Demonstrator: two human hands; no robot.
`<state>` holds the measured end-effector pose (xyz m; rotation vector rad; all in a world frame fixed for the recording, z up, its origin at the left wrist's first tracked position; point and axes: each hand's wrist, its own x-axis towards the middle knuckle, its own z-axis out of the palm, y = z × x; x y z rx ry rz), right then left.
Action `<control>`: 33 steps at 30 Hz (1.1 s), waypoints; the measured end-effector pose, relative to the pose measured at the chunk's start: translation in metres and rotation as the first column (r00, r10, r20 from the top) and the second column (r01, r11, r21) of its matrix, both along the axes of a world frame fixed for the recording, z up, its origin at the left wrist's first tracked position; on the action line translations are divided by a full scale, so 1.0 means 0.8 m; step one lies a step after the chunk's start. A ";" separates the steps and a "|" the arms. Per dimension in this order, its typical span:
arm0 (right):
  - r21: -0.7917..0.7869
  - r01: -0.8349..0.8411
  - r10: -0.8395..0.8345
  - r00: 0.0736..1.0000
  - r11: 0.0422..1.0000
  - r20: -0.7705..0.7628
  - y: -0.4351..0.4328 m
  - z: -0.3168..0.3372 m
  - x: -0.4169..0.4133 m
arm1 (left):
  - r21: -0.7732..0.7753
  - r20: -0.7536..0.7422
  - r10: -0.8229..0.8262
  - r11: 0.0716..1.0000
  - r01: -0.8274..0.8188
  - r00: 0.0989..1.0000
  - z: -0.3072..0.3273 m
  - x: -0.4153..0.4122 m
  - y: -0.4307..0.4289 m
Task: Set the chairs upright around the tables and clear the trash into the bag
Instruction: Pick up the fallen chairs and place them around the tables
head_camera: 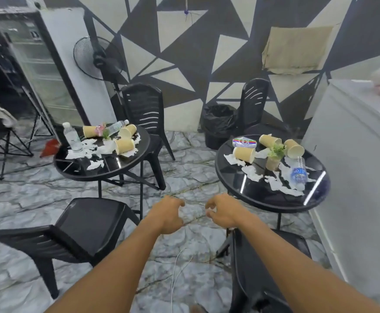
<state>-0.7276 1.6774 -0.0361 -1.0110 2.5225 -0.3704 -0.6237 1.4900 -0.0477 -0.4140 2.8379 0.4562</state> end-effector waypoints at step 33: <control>-0.003 0.468 -0.467 0.883 0.884 -0.036 -0.417 0.047 -0.888 | 0.082 -0.006 -0.464 0.883 0.462 0.886 0.035 -1.032 -0.442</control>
